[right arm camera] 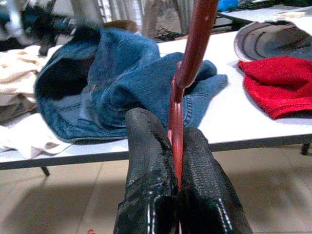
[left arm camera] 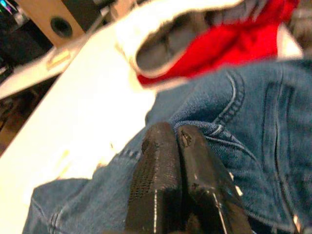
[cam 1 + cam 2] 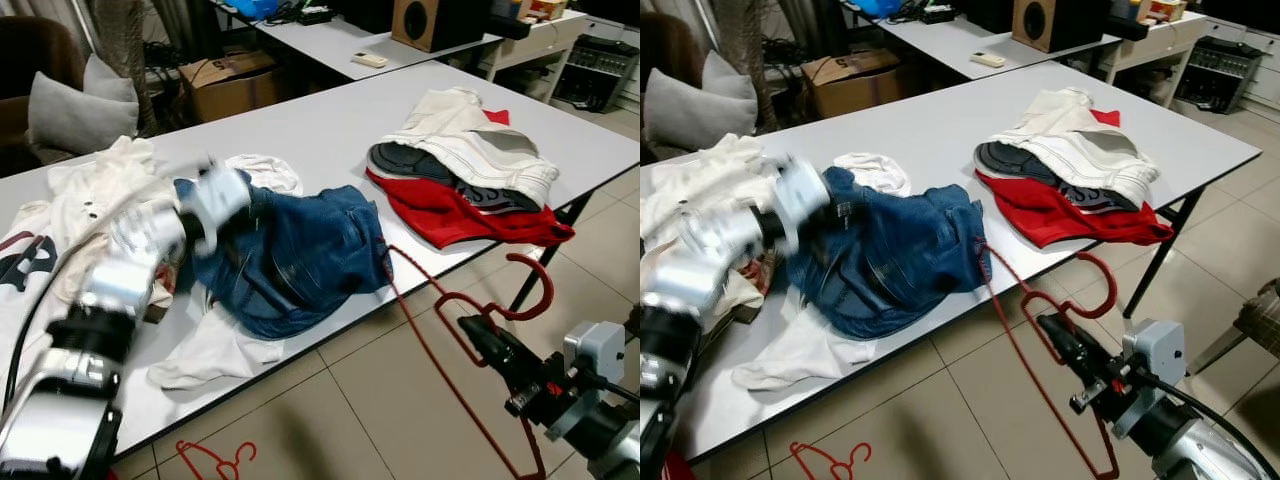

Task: Hang hanger

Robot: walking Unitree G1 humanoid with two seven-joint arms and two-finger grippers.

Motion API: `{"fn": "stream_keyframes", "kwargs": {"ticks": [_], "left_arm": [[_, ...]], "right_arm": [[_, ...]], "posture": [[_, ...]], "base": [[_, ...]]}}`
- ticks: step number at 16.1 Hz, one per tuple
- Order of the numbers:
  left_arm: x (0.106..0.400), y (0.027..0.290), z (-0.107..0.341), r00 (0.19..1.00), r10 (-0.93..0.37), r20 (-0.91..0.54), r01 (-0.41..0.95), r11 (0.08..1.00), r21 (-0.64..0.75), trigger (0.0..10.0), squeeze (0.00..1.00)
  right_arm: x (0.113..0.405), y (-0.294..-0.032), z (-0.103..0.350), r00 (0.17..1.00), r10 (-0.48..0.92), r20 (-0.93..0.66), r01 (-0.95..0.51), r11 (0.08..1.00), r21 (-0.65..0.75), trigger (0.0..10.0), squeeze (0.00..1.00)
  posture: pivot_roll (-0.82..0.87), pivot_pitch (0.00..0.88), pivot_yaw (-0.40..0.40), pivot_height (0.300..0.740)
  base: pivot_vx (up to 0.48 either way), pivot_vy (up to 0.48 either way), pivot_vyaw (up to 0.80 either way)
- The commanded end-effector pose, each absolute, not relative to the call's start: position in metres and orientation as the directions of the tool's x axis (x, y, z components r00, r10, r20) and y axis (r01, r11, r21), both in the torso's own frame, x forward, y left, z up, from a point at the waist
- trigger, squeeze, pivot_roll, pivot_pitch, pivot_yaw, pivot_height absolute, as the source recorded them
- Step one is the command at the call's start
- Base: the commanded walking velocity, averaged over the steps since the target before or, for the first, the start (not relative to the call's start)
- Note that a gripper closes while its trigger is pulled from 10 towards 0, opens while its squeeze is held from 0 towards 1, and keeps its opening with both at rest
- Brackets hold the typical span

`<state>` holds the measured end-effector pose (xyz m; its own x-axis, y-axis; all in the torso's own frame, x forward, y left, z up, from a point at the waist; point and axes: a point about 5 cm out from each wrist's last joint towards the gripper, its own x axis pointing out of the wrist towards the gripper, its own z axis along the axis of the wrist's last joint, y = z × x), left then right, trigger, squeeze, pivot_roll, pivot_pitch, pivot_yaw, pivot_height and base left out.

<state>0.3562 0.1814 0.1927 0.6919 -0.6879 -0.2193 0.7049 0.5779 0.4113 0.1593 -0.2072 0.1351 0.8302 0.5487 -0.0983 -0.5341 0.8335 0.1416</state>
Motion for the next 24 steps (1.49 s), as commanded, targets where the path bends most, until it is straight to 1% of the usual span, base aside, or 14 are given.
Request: {"fn": "stream_keyframes", "kwargs": {"ticks": [1, 4, 6, 9, 11, 12, 14, 15, 17, 18, 20, 21, 22, 24], "left_arm": [[0.358, 0.182, 0.200, 0.695, -0.697, -0.177, 0.710, 0.623, 0.329, 0.0, 0.00], [0.361, 0.176, 0.213, 0.677, -0.730, -0.098, 0.736, 0.665, 0.130, 0.0, 0.00], [0.361, 0.174, 0.219, 0.667, -0.742, -0.070, 0.745, 0.665, 0.053, 0.0, 0.00], [0.365, 0.171, 0.229, 0.692, -0.721, 0.015, 0.710, 0.677, -0.195, 0.0, 0.00], [0.370, 0.173, 0.227, 0.744, -0.668, 0.004, 0.650, 0.722, -0.237, 0.0, 0.00], [0.372, 0.176, 0.224, 0.766, -0.642, -0.019, 0.625, 0.752, -0.211, 0.0, 0.00], [0.375, 0.180, 0.224, 0.800, -0.599, -0.036, 0.583, 0.789, -0.192, 0.0, 0.00], [0.375, 0.180, 0.224, 0.800, -0.599, -0.036, 0.583, 0.789, -0.192, 0.0, 0.00], [0.377, 0.182, 0.227, 0.820, -0.571, -0.039, 0.554, 0.809, -0.200, 0.0, 0.00], [0.379, 0.179, 0.228, 0.821, -0.569, -0.045, 0.549, 0.809, -0.210, 0.0, 0.00], [0.382, 0.172, 0.229, 0.813, -0.580, -0.045, 0.555, 0.797, -0.238, 0.0, 0.00], [0.384, 0.168, 0.232, 0.812, -0.583, -0.033, 0.557, 0.790, -0.255, 0.0, 0.00], [0.385, 0.165, 0.236, 0.807, -0.590, -0.019, 0.566, 0.781, -0.264, 0.0, 0.00], [0.385, 0.163, 0.238, 0.801, -0.598, -0.015, 0.573, 0.775, -0.267, 0.0, 0.00]], "right_arm": [[0.156, -0.200, 0.140, 0.789, 0.608, -0.087, -0.591, 0.790, 0.162, 10.0, 0.00], [0.149, -0.190, 0.145, 0.716, 0.694, -0.076, -0.667, 0.713, 0.217, 10.0, 0.00], [0.146, -0.187, 0.149, 0.693, 0.719, -0.056, -0.690, 0.683, 0.241, 10.0, 0.00], [0.147, -0.185, 0.173, 0.677, 0.733, 0.069, -0.722, 0.642, 0.259, 10.0, 0.00], [0.159, -0.204, 0.187, 0.771, 0.623, 0.130, -0.636, 0.744, 0.206, 10.0, 0.00], [0.168, -0.224, 0.183, 0.863, 0.499, 0.076, -0.505, 0.851, 0.146, 10.0, 0.00], [0.174, -0.250, 0.178, 0.928, 0.372, -0.003, -0.371, 0.927, 0.060, 10.0, 0.00], [0.174, -0.250, 0.178, 0.928, 0.372, -0.003, -0.371, 0.927, 0.060, 10.0, 0.00], [0.169, -0.250, 0.193, 0.894, 0.446, 0.048, -0.448, 0.890, 0.078, 10.0, 0.00], [0.161, -0.238, 0.210, 0.815, 0.568, 0.111, -0.579, 0.807, 0.117, 10.0, 0.00], [0.152, -0.213, 0.221, 0.681, 0.719, 0.142, -0.732, 0.662, 0.161, 10.0, 0.00], [0.148, -0.198, 0.212, 0.614, 0.785, 0.075, -0.782, 0.594, 0.189, 10.0, 0.00], [0.150, -0.188, 0.194, 0.595, 0.803, -0.030, -0.779, 0.586, 0.221, 10.0, 0.00], [0.157, -0.187, 0.178, 0.623, 0.775, -0.111, -0.738, 0.628, 0.244, 10.0, 0.00]], "posture": [[-0.24, 0.000, 0.090, 0.740], [-0.23, 0.000, 0.091, 0.740], [-0.23, 0.000, 0.091, 0.740], [-0.23, 0.000, 0.099, 0.740], [-0.24, 0.000, 0.106, 0.740], [-0.24, 0.000, 0.111, 0.740], [-0.24, 0.000, 0.116, 0.740], [-0.24, 0.000, 0.116, 0.740], [-0.24, 0.000, 0.116, 0.740], [-0.24, 0.000, 0.118, 0.740], [-0.24, 0.000, 0.119, 0.740], [-0.24, 0.000, 0.121, 0.740], [-0.25, 0.000, 0.122, 0.740], [-0.24, 0.000, 0.123, 0.740]], "base": [[0.000, 0.000, 0.00], [0.000, 0.000, 0.00], [0.000, 0.000, 0.00], [0.000, 0.000, 0.00], [0.000, 0.000, 0.00], [0.000, 0.000, 0.00], [0.000, 0.000, 0.00], [0.000, 0.000, 0.00], [0.000, 0.000, 0.00], [0.000, 0.000, 0.00], [0.000, 0.000, 0.00], [0.000, 0.000, 0.00], [0.000, 0.000, 0.00], [0.000, 0.000, 0.00]]}}
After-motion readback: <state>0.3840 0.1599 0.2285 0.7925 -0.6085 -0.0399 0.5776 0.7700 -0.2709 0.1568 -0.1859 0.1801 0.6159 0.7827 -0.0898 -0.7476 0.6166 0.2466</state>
